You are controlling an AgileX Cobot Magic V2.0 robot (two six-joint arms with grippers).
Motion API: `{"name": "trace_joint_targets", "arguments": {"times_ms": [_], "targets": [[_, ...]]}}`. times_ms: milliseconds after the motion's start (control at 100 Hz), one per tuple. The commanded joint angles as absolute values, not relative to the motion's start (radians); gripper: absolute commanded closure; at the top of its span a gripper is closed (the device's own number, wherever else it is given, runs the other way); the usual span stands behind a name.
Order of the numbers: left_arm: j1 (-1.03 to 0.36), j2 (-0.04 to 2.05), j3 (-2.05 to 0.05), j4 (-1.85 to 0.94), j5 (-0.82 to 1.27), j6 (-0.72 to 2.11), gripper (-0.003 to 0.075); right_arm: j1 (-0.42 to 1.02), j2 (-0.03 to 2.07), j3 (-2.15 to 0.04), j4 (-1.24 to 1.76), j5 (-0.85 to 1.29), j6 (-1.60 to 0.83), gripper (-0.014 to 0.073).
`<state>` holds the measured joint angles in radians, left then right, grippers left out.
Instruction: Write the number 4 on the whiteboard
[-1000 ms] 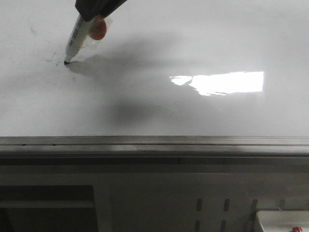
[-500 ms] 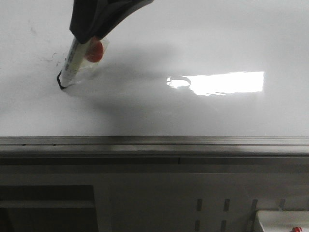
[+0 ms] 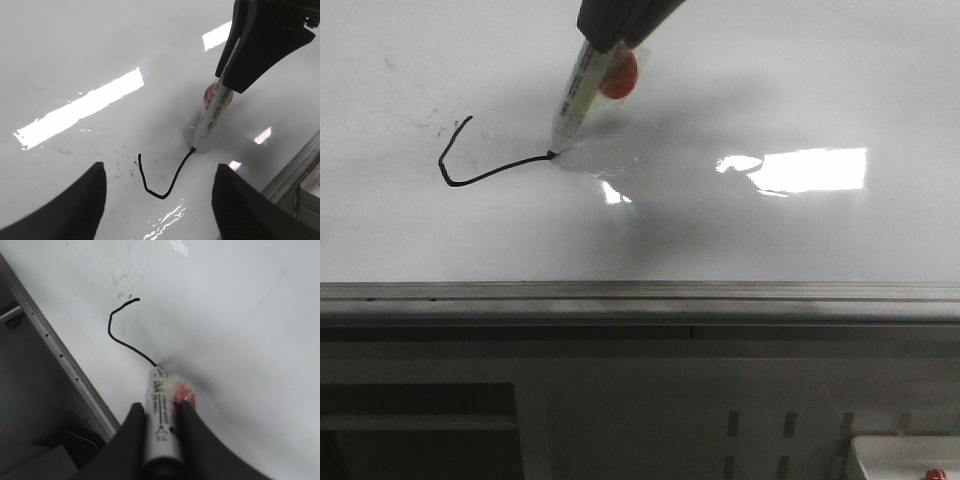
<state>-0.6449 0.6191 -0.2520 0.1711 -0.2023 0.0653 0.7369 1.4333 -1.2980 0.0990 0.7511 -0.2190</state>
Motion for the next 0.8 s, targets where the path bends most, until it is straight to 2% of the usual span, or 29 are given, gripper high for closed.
{"name": "trace_joint_targets", "arguments": {"times_ms": [0, 340, 790], "targets": [[-0.644, 0.616, -0.284, 0.163, -0.285, 0.067, 0.0303, 0.752, 1.391, -1.337, 0.064, 0.675, -0.219, 0.0658], [-0.644, 0.616, -0.284, 0.164, -0.287, 0.067, 0.0303, 0.800, 1.412, -1.458, 0.044, 0.672, -0.232, 0.0658], [-0.644, 0.616, -0.284, 0.170, -0.303, 0.067, 0.0303, 0.800, 1.476, -1.466, 0.013, 0.660, -0.232, 0.0658]]}}
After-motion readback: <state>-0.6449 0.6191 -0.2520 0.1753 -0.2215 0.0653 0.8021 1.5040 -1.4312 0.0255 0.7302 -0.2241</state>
